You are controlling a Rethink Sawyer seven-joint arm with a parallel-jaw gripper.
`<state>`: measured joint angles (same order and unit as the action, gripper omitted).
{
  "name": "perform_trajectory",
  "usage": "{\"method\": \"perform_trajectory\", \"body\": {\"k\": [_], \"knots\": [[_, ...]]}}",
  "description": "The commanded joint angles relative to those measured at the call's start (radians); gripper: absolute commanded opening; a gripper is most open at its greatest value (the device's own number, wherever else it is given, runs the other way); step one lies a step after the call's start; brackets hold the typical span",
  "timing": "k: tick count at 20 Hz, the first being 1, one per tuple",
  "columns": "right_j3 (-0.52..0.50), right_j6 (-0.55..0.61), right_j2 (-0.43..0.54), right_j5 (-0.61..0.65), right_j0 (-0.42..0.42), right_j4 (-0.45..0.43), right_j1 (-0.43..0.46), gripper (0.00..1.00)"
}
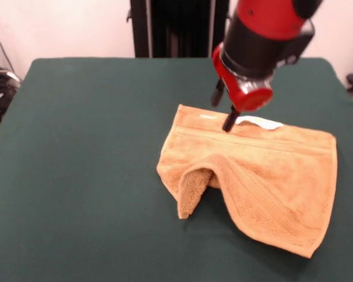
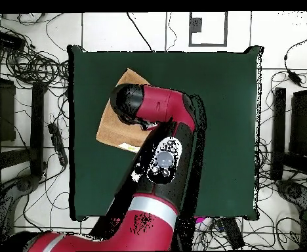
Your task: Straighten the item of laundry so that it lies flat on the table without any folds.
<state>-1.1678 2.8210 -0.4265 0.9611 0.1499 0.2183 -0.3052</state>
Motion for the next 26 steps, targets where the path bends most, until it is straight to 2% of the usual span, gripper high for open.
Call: {"method": "perform_trajectory", "body": {"k": [1,8,15,26], "knots": [[-0.202,-0.094,0.132,-0.025,0.009,-0.05,-0.063,1.0],[-0.235,-0.05,0.173,-0.136,0.01,-0.034,-0.031,1.0],[-0.273,0.035,0.16,-0.242,0.021,-0.027,0.011,1.0],[-0.317,0.056,0.152,-0.328,0.024,-0.025,0.028,1.0]]}}
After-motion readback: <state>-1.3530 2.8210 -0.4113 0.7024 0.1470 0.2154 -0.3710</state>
